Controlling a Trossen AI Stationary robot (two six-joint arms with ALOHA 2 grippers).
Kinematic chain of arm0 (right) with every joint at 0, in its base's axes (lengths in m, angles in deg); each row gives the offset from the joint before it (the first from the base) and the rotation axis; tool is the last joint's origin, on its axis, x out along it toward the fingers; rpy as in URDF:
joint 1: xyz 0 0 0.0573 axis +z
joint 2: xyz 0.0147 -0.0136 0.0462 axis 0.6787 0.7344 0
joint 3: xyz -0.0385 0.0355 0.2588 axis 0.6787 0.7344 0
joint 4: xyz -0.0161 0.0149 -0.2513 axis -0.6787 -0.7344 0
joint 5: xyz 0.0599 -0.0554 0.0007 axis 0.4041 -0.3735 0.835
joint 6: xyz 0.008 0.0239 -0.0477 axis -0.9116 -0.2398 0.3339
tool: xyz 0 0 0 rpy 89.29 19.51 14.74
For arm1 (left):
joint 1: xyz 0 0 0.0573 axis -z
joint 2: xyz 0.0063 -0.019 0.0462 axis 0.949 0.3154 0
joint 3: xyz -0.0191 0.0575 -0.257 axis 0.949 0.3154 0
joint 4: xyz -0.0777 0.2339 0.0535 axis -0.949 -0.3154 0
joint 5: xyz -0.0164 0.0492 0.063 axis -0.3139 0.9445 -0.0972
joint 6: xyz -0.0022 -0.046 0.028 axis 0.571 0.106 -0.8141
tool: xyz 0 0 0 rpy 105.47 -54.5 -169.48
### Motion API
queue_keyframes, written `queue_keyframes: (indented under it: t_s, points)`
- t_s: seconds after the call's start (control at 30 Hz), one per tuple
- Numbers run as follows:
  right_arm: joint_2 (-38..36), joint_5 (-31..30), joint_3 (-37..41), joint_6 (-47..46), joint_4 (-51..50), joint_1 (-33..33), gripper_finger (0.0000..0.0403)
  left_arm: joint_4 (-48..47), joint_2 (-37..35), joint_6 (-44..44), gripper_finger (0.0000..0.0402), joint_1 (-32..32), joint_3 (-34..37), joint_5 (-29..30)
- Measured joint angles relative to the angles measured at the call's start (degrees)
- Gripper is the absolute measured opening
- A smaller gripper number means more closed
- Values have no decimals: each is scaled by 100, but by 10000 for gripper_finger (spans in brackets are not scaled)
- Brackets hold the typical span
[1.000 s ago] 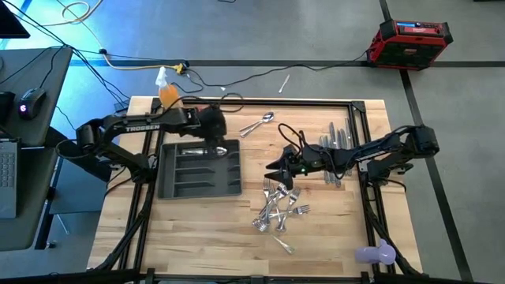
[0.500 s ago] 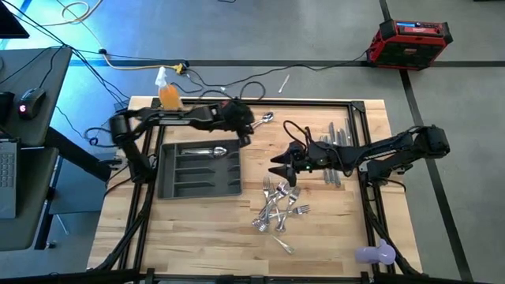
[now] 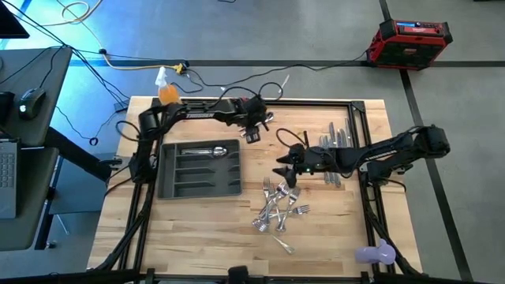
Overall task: Sort silverware
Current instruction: Put the silver spoon into the black silverware tray
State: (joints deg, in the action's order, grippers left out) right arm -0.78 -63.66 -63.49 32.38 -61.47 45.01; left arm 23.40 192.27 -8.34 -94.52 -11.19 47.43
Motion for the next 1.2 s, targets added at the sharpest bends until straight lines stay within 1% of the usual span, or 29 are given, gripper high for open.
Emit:
queue_keyframes:
  t_s: [0.1, 0.17, 0.2, 0.27, 0.37, 0.47, 0.53, 0.6, 0.67, 0.77, 0.9, 1.07, 1.2]
  points:
    - [2, -684, 1, 231, -506, -149, 228, -459, -553, 60, 169, 183, 301, 30]
    - [2, -710, -7, 634, -512, -512, 228, -394, -1002, 57, 164, 303, 709, 74]
    - [2, -566, -65, 964, -549, -745, 228, -295, -1247, 56, 161, 345, 955, 85]
    - [48, -181, -233, 1977, -613, -1258, 228, 13, -1761, 61, 157, 399, 1474, 80]
    - [120, 353, -513, 3994, -857, -1908, 228, 519, -2534, 27, 153, 418, 2270, 88]
    - [313, 895, -797, 5575, -928, -2365, 228, 844, -3195, 1, 152, 436, 2921, 47]
    - [557, 1095, -1027, 6534, -968, -2584, 228, 1090, -3581, 42, 152, 438, 3220, 27]
    - [891, 1078, -1257, 7528, -1098, -2713, 228, 1214, -3880, 62, 152, 438, 3442, 27]
    - [1275, 930, -1536, 8365, -1153, -2824, 228, 1339, -4089, 58, 152, 436, 3602, 27]
    - [1813, 755, -2050, 9290, -1204, -2957, 228, 1460, -4260, 55, 152, 435, 3638, 27]
    - [2540, 644, -2788, 10343, -1829, -3167, 227, 1491, -4318, -240, 152, 412, 3639, 29]
    - [3285, 544, -3710, 10932, -2786, -3462, 210, 1393, -4321, -201, 152, 416, 3639, 24]
    - [3703, 688, -4214, 11306, -3219, -3625, 192, 1138, -4320, -34, 152, 423, 3639, -56]
